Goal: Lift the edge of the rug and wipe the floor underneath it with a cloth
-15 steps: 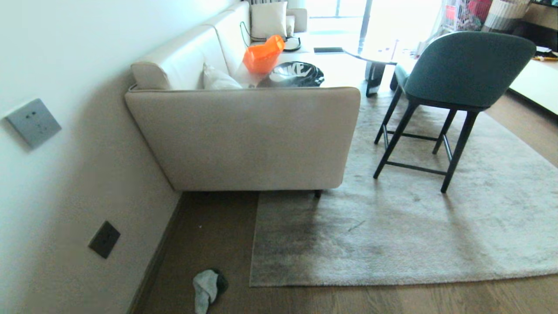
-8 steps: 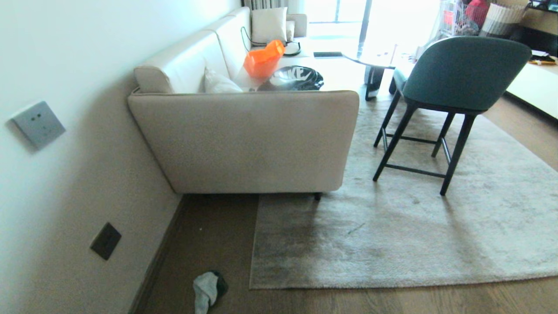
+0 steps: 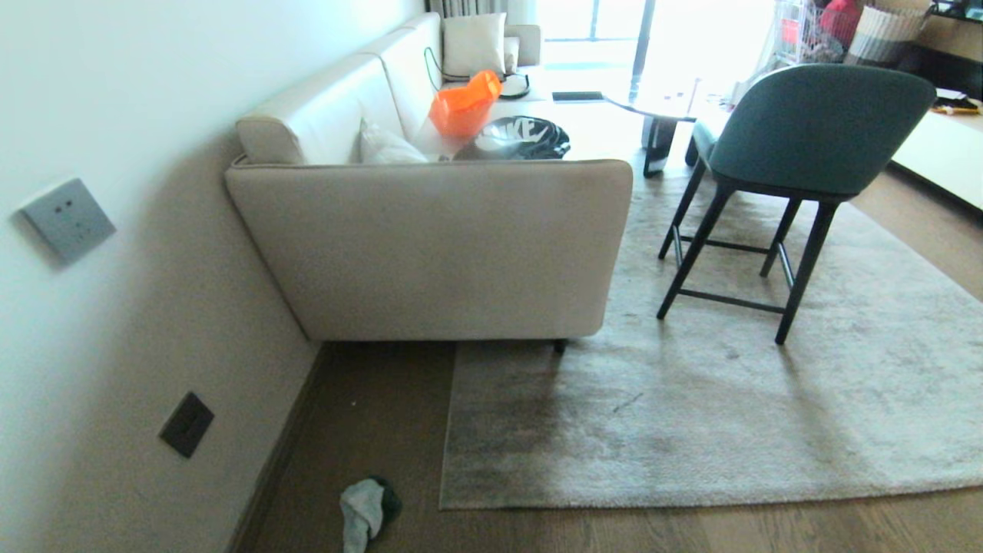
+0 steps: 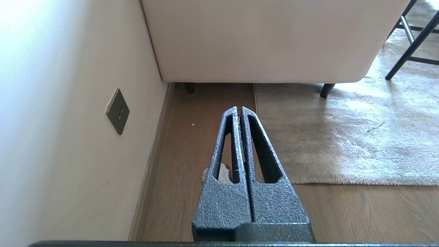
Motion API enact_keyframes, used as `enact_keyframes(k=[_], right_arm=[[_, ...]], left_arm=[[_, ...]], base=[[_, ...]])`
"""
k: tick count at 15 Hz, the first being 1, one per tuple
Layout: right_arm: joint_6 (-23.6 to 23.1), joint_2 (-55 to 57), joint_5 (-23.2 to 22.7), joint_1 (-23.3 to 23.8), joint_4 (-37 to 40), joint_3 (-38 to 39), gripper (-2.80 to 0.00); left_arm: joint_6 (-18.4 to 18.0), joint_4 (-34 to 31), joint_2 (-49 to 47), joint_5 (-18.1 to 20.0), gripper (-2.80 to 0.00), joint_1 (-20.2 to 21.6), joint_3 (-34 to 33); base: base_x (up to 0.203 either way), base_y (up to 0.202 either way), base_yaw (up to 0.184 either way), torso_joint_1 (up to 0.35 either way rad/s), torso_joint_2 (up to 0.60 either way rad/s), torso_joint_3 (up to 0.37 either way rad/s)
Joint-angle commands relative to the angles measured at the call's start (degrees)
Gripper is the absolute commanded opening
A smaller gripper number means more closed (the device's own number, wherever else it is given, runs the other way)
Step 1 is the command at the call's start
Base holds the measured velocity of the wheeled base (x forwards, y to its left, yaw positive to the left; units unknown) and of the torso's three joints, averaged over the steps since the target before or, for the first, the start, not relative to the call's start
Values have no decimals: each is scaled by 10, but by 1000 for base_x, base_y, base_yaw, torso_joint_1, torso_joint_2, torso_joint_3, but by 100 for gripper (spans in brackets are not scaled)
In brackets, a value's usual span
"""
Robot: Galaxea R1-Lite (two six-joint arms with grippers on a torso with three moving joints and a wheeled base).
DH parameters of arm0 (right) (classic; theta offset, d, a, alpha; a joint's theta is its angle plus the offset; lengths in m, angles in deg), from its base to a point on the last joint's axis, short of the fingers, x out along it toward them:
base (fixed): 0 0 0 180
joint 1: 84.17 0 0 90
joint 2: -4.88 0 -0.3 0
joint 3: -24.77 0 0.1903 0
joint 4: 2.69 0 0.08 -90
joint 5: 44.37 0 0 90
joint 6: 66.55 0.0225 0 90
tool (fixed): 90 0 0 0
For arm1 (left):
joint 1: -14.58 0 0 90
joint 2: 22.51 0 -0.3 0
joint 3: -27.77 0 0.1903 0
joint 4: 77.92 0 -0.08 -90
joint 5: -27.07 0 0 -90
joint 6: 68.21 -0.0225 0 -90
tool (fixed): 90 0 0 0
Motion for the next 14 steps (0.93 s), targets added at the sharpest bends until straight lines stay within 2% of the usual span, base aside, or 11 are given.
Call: enact_keyframes(k=[1,14], right_arm=[[1,1,0,0,-1,0,-280],[-1,1,0,0,-1,0,-280]], left_arm=[[0,0,0,0,-280,0,0],[0,1,0,0,-280,0,0]], base=[[0,0,0,0,0,0],[0,0,0,0,0,0]])
